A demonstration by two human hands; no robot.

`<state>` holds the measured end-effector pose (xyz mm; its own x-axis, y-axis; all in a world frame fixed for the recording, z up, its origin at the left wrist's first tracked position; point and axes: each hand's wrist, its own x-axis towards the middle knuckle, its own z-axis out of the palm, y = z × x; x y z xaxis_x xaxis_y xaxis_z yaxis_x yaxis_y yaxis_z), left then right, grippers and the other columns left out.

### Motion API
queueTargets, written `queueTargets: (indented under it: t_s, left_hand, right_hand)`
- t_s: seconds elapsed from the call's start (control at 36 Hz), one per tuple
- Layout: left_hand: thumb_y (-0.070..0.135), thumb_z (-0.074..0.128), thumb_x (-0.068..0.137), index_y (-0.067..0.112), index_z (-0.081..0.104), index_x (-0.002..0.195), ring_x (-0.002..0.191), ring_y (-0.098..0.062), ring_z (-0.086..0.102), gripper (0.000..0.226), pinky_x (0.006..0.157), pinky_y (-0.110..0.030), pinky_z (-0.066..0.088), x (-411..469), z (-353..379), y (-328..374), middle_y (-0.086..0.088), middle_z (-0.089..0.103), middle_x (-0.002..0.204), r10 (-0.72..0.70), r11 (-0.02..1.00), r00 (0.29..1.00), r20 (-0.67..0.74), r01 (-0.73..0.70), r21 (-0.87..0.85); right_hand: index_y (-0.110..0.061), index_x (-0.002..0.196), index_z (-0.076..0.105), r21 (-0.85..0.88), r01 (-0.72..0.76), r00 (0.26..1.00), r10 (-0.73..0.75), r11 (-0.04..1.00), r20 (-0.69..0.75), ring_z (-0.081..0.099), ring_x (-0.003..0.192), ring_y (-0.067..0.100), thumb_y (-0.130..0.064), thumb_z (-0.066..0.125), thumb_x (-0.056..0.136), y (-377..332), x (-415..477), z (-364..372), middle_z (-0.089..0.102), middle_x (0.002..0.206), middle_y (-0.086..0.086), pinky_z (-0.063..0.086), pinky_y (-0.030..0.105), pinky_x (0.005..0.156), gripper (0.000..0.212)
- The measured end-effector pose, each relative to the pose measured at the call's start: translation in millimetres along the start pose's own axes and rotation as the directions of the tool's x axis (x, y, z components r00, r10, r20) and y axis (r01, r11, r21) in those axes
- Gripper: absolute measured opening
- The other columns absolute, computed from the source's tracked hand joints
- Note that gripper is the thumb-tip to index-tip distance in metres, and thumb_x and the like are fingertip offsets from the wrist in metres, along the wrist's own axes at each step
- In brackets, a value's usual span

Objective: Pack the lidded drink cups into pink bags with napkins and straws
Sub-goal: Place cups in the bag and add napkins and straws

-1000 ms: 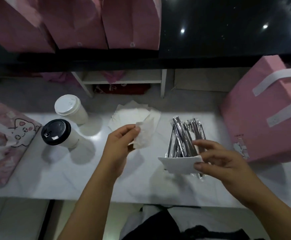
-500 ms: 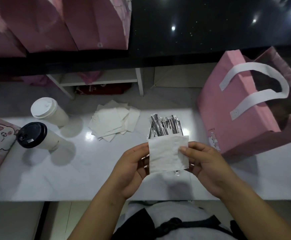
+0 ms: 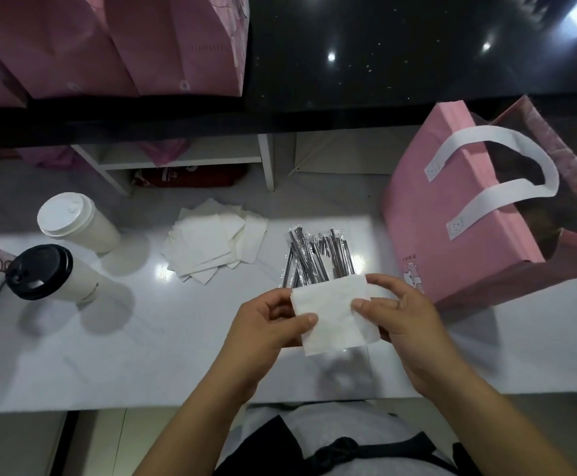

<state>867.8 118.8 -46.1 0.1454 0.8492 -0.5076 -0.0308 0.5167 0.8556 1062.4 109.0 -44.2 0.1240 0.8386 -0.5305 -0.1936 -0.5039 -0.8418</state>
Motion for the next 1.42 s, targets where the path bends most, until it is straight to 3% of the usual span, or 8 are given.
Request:
queueTargets:
  t_s: [0.19, 0.33, 0.53, 0.61, 0.69, 0.92, 1.22, 1.42]
  left_hand:
    - [0.001, 0.072, 0.085, 0.015, 0.076, 0.09, 0.069, -0.015, 0.064, 0.016, 0.067, -0.029, 0.055, 7.6, -13.6, -8.7, -0.012, 0.072, 0.08, 0.085, 0.986, 0.995, -0.061, -0.075, 0.149]
    - [0.0, 0.067, 0.089, 0.012, 0.074, 0.094, 0.076, -0.018, 0.07, 0.016, 0.07, -0.035, 0.06, 12.2, -34.3, -10.9, -0.008, 0.075, 0.085, 0.034, 0.995, 0.99, -0.138, -0.021, 0.095]
    - [-0.001, 0.062, 0.092, 0.01, 0.073, 0.099, 0.084, -0.02, 0.072, 0.017, 0.065, -0.029, 0.058, 18.5, -66.6, -15.4, -0.008, 0.075, 0.096, 0.017, 1.0, 0.967, -0.256, -0.022, -0.017]
    - [-0.001, 0.061, 0.093, 0.009, 0.072, 0.101, 0.089, -0.023, 0.072, 0.017, 0.068, -0.033, 0.058, 19.9, -76.1, -12.6, -0.01, 0.075, 0.1, 0.027, 0.998, 0.967, -0.253, -0.042, -0.054]
    - [-0.001, 0.061, 0.093, 0.009, 0.073, 0.1, 0.086, -0.021, 0.072, 0.017, 0.066, -0.03, 0.057, 20.2, -83.3, -9.7, -0.008, 0.075, 0.097, 0.036, 0.996, 0.97, -0.239, -0.054, -0.069]
    - [-0.002, 0.06, 0.093, 0.008, 0.072, 0.1, 0.081, -0.016, 0.071, 0.017, 0.064, -0.028, 0.057, 19.8, -104.9, -10.5, -0.003, 0.075, 0.09, 0.044, 0.994, 0.982, -0.185, -0.062, -0.094]
    - [-0.003, 0.06, 0.092, 0.006, 0.072, 0.1, 0.079, -0.013, 0.07, 0.017, 0.064, -0.03, 0.057, 24.7, -126.5, -8.6, -0.003, 0.074, 0.089, 0.063, 0.994, 0.994, -0.089, -0.071, -0.084]
    - [-0.002, 0.061, 0.091, 0.013, 0.073, 0.094, 0.079, -0.015, 0.069, 0.019, 0.064, -0.03, 0.055, 25.6, -132.0, -11.2, -0.003, 0.075, 0.089, 0.055, 0.997, 0.998, -0.034, -0.056, -0.045]
  right_hand:
    - [-0.001, 0.096, 0.07, -0.045, 0.0, 1.0, -0.001, 0.999, -0.02, 0.07, 0.078, 0.023, 0.003, 0.074, 0.081, 12.6, 0.3, -3.3, 0.075, 0.084, 0.016, 0.057, 0.039, 0.081, 0.016]
    - [-0.012, 0.086, 0.074, -0.268, 0.091, 0.992, -0.112, 0.959, -0.063, 0.066, 0.072, 0.013, 0.0, 0.075, 0.082, 23.5, 15.0, -6.3, 0.074, 0.082, 0.008, 0.053, 0.023, 0.067, 0.012]
    - [-0.022, 0.102, 0.064, -0.836, 0.077, 0.984, -0.175, 0.543, -0.023, 0.063, 0.082, 0.015, -0.042, 0.075, 0.082, 37.7, 52.8, 20.0, 0.067, 0.092, -0.007, 0.05, 0.03, 0.07, 0.03]
    - [-0.021, 0.104, 0.058, -0.934, 0.029, 0.983, -0.177, 0.355, -0.037, 0.063, 0.089, 0.02, -0.054, 0.069, 0.082, 44.5, 66.0, 38.8, 0.065, 0.096, -0.004, 0.052, 0.033, 0.074, 0.042]
    - [-0.02, 0.101, 0.057, -0.955, -0.028, 0.978, -0.191, 0.296, -0.088, 0.064, 0.089, 0.023, -0.052, 0.066, 0.085, 54.4, 75.6, 50.7, 0.065, 0.097, -0.003, 0.053, 0.035, 0.075, 0.037]
    - [-0.024, 0.098, 0.067, -0.905, -0.111, 0.939, -0.253, 0.411, -0.231, 0.06, 0.077, 0.021, -0.027, 0.063, 0.09, 68.6, 74.7, 53.7, 0.07, 0.092, -0.003, 0.043, 0.028, 0.063, 0.009]
    - [-0.029, 0.078, 0.072, -0.615, -0.113, 0.866, -0.226, 0.78, -0.446, 0.068, 0.071, 0.019, -0.015, 0.073, 0.086, 69.0, 65.0, 43.4, 0.071, 0.075, -0.008, 0.058, 0.039, 0.071, 0.017]
    - [-0.027, 0.076, 0.072, -0.548, -0.035, 0.863, -0.252, 0.836, -0.439, 0.066, 0.071, 0.011, -0.012, 0.079, 0.082, 71.1, 63.7, 59.8, 0.067, 0.074, -0.013, 0.057, 0.034, 0.077, 0.018]
